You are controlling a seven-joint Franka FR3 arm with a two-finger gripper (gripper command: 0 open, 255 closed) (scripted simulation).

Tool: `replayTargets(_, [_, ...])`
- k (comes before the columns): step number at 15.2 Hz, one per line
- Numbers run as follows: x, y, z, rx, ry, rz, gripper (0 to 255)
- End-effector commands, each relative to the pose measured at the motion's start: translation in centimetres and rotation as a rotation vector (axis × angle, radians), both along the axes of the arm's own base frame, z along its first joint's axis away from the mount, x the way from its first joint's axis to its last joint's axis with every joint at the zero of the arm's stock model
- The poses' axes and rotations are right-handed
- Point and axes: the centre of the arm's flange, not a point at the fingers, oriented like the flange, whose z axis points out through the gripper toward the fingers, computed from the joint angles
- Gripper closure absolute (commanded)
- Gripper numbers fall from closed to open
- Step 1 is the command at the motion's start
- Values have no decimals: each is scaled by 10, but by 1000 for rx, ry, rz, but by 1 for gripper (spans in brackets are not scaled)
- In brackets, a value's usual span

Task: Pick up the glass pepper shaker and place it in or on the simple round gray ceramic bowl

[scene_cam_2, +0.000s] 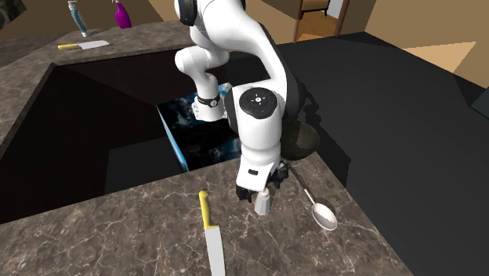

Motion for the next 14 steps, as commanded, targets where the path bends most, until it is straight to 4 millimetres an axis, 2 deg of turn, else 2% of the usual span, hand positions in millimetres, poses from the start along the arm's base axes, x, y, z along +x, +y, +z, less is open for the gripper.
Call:
replayTargets(1, [0, 0, 0, 0, 0, 0, 0])
replayTargets(2, [0, 0, 0, 0, 0, 0, 255])
replayTargets(11, [0, 0, 0, 0, 0, 0, 255])
replayTargets(14, [0, 0, 16, 0, 0, 0, 255])
